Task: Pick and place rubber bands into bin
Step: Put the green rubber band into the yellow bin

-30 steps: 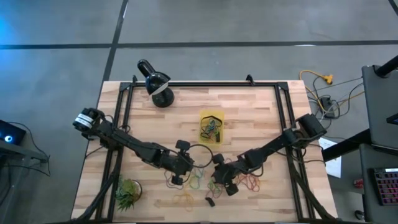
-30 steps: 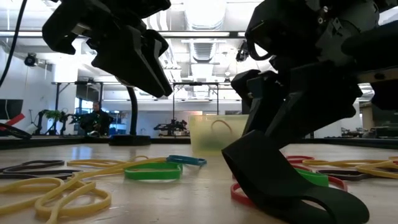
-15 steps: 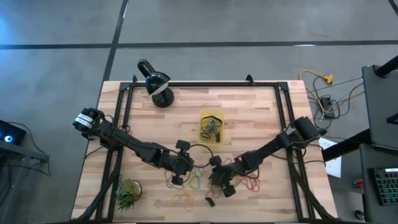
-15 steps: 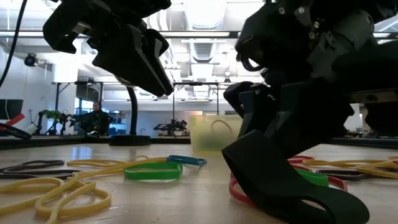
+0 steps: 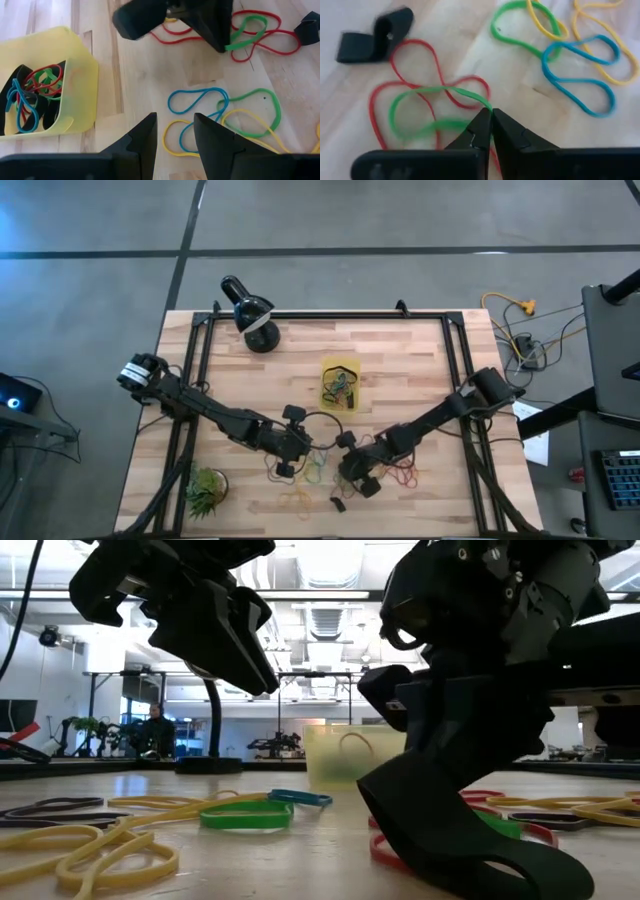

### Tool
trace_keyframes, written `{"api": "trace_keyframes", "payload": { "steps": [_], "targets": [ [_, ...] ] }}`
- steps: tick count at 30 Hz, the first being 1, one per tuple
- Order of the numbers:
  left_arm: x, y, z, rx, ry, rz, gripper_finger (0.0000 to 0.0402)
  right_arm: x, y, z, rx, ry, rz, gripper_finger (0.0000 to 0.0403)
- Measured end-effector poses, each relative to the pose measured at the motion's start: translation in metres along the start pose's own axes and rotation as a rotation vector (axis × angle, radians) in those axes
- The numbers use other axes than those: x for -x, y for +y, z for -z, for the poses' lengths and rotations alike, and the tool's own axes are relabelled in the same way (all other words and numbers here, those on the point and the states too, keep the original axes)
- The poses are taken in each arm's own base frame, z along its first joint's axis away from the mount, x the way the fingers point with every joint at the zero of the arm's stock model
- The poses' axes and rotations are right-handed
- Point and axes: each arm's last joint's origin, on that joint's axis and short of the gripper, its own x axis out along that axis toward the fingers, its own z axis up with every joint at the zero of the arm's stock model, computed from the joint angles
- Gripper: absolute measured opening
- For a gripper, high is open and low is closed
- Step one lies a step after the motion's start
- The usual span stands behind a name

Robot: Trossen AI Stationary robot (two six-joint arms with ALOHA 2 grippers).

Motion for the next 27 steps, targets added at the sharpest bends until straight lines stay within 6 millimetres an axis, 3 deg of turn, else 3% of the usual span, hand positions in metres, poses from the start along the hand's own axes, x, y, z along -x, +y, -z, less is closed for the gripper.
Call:
{"api": "trace_keyframes", "payload": {
  "steps": [10, 17, 22, 27],
  "targets": [
    [-0.001, 0.0, 0.004, -0.004, 0.011, 0.0, 0.0114, 0.042, -0.008, -0.012, 0.001, 0.032, 0.171, 0.001],
    [-0.003, -0.001, 0.01, -0.007, 0.022, 0.0, 0.0114, 0.083, -0.02, -0.027, 0.068, -0.013, 0.451, 0.001],
    [-0.003, -0.001, 0.01, -0.006, 0.019, 0.0, 0.0114, 0.109, -0.044, -0.033, 0.113, -0.006, 0.69, 0.001],
    [-0.003, -0.001, 0.009, -0.006, 0.016, 0.0, 0.0114, 0.121, -0.081, -0.03, 0.037, 0.015, 0.788, 0.0011]
  ]
}}
